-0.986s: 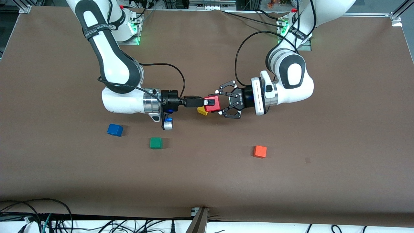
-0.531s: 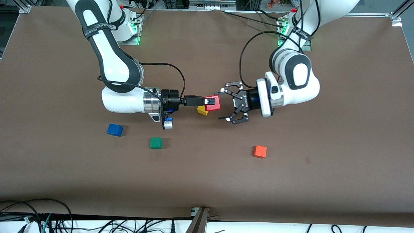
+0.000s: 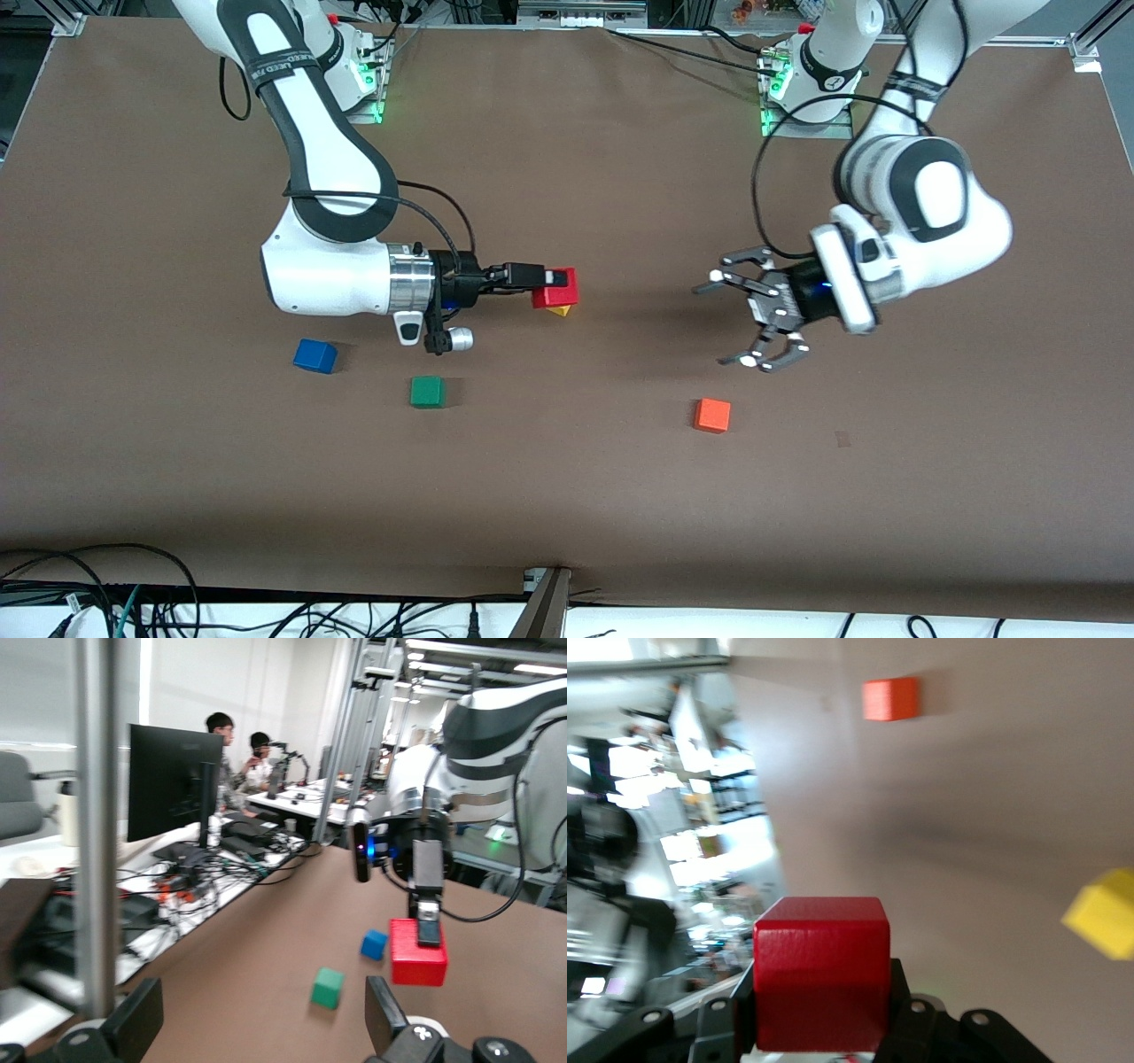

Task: Pass red block to right arm, stack on blue
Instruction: 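Carry the red cube over the blue cube while the left gripper withdraws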

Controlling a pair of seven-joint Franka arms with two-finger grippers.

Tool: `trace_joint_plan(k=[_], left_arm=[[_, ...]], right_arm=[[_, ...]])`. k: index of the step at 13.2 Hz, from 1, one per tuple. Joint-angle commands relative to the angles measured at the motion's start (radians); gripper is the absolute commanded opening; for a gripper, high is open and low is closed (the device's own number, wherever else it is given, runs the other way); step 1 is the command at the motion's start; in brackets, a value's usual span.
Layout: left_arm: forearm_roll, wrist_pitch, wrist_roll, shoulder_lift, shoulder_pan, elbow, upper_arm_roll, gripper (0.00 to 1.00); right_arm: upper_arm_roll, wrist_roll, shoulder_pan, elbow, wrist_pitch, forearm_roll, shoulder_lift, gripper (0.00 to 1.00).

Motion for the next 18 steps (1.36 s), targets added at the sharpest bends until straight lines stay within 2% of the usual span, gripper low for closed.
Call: trace_joint_plan(k=[1, 3, 4, 6, 10, 12, 15, 17, 18], left_arm=[[0.016, 0.098, -0.005, -0.051, 0.037, -0.057, 0.004, 1.0], [0.02, 0.11, -0.02, -0.084, 0.061, -0.134, 0.036, 1.0], [0.044, 0.12, -0.029, -0.097, 0.071, -0.164, 0.058, 1.0], [0.244, 0.173, -0.078, -0.129, 0.083, -0.176, 0.095, 1.0], [0.647, 0.179, -0.534, -0.192, 0.104, -0.172, 0.167, 1.0], [0.853, 0.169, -0.859, -0.216, 0.104, -0.166, 0.196, 1.0], [1.125, 0.149, -1.238, -0.236, 0.104, -0.143, 0.222, 1.0], [1.267, 0.071, -1.426, -0.256, 0.104, -0.108, 0.227, 1.0], [1.338, -0.004, -1.539, -0.258, 0.104, -0.066, 0.228, 1.0]], right_arm=[[-0.017, -0.011, -0.003, -0.006, 0.0, -0.289, -0.002, 0.09], [-0.021, 0.003, -0.004, -0.006, 0.005, -0.484, -0.002, 0.09], [-0.056, 0.003, -0.004, -0.017, -0.001, -0.567, -0.01, 0.1], [-0.131, 0.006, -0.003, -0.047, -0.006, -0.745, -0.041, 0.1], [-0.213, 0.008, -0.007, -0.083, 0.016, -1.1, -0.025, 0.1], [-0.247, -0.005, -0.015, -0.136, 0.062, -1.124, -0.031, 0.1], [-0.28, -0.005, -0.015, -0.303, 0.274, -1.121, -0.065, 0.1], [-0.3, -0.003, -0.017, -0.348, 0.351, -1.117, -0.067, 0.1], [-0.302, 0.004, -0.017, -0.35, 0.346, -1.116, -0.067, 0.1]])
